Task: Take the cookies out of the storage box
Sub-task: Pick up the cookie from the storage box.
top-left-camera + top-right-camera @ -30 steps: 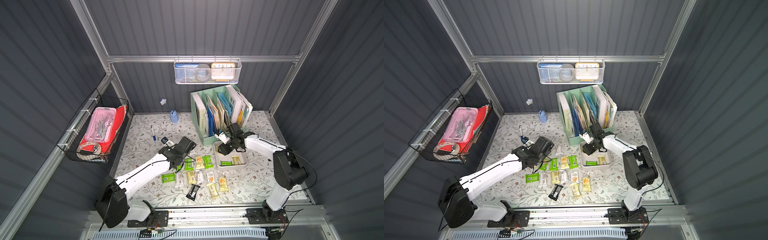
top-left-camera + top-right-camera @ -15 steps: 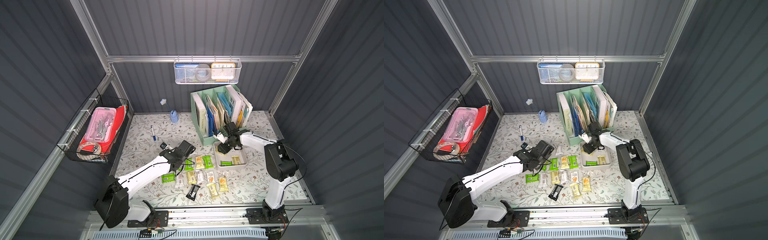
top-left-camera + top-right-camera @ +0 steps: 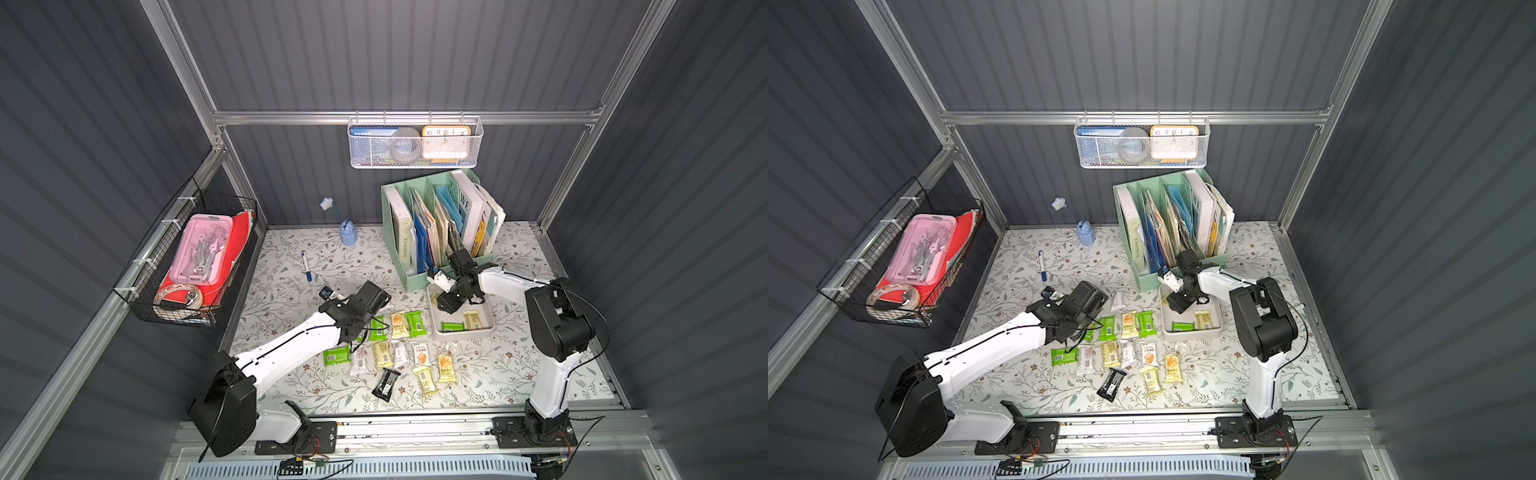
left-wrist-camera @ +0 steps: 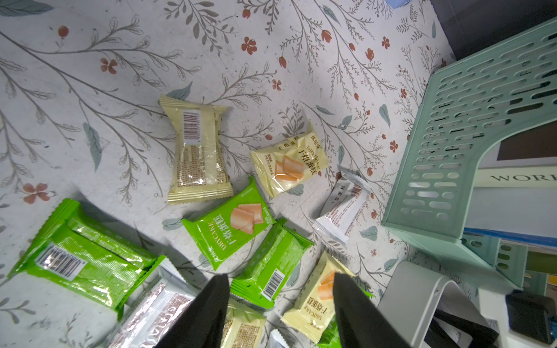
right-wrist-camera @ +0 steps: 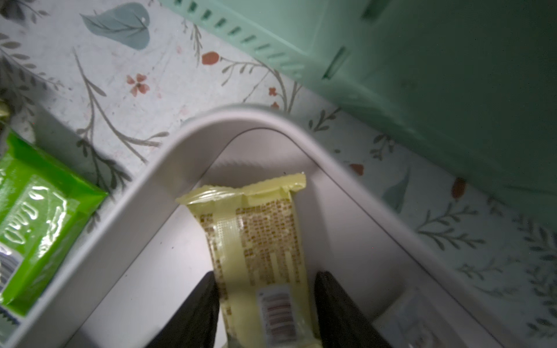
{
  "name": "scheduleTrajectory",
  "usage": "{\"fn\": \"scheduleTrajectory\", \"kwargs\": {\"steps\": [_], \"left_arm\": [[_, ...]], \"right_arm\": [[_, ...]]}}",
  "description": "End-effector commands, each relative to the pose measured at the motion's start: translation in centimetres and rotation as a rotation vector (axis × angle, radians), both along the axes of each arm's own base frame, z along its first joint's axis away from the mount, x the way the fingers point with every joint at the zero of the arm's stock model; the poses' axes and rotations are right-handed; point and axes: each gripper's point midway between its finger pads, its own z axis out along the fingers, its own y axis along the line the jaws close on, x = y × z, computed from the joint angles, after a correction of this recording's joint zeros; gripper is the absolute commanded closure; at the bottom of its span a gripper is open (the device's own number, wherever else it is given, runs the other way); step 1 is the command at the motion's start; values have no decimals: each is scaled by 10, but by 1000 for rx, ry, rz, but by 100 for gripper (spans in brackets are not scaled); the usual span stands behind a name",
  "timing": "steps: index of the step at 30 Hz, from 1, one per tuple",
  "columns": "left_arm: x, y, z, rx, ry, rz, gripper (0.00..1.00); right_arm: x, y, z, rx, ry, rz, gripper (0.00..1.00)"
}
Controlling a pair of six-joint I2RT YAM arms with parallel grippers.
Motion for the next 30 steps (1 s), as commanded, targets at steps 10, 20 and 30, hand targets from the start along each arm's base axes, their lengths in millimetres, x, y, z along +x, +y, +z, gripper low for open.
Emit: {"fn": "scheduleTrajectory", "kwargs": {"steps": [10,20,30], "left_arm": [[-10,16,4,15,-4,39,41],[-13,23,8,43,-14,36,42],[-13,26,12,70,-22,22,42]], "right_arm": [[0,-1,-18,-76,-9,14,49],[-1,1,-8,-61,-20,9,57],[2,0,10,-55,-62,4,62]]}}
